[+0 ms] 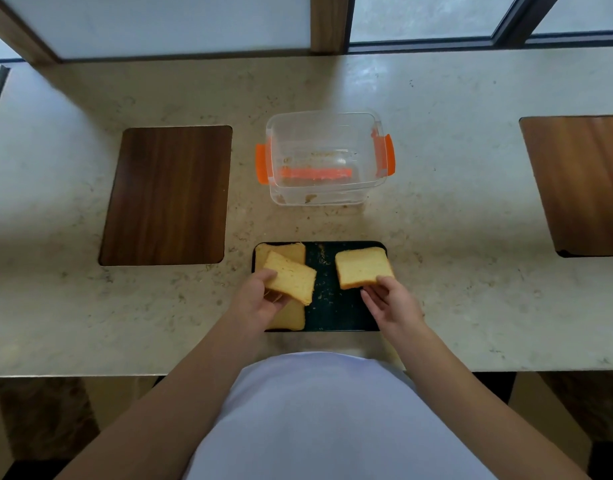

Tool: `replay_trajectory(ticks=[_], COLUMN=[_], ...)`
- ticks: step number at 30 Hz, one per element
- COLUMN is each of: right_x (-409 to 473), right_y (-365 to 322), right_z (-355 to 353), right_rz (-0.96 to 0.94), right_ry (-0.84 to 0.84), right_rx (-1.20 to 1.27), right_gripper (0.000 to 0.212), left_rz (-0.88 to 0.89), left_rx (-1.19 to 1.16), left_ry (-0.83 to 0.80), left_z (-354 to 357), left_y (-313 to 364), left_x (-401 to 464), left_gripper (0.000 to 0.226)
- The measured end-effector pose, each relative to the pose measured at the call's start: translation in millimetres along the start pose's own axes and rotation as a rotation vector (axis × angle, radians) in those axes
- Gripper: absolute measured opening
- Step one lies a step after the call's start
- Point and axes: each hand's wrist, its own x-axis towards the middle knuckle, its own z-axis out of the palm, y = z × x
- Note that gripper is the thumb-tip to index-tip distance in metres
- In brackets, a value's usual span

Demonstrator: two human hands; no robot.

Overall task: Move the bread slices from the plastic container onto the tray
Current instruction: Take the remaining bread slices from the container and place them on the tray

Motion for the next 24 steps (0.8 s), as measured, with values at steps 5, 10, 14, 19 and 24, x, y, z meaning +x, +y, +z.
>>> replay_trajectory(ticks=[5, 10, 14, 19, 24], right_x=[-4.9, -8.8, -10.5, -8.4, -5.9], right_y=[5.4, 7.0, 3.5, -0.5, 4.1], right_z=[5.0, 5.8, 10.2, 13.8, 13.4], right_rz=[0.084, 0.166, 0.169, 0.145, 0.124], right_ry=[-0.023, -0.034, -0.056, -0.051, -0.049], right_rx=[0.159, 0.129, 0.176, 0.175, 0.162], right_gripper=[0.03, 0.055, 0.059, 0.062, 0.061], left_rz=[-0.032, -0.033, -0.026, -0.026, -0.031], left_rx=[0.067, 0.159, 0.182, 0.223, 0.233], left_ry=[-0.06, -0.086, -0.096, -0.094, -0.097], left_z=[-1.8, 1.8, 1.8, 3.5, 2.8], left_y=[-3.6, -10.7, -12.6, -15.5, -17.6], left_x=[0.1, -0.6, -0.1, -6.6, -8.6], left_gripper=[0.047, 0.043, 0.033, 0.03, 0.028])
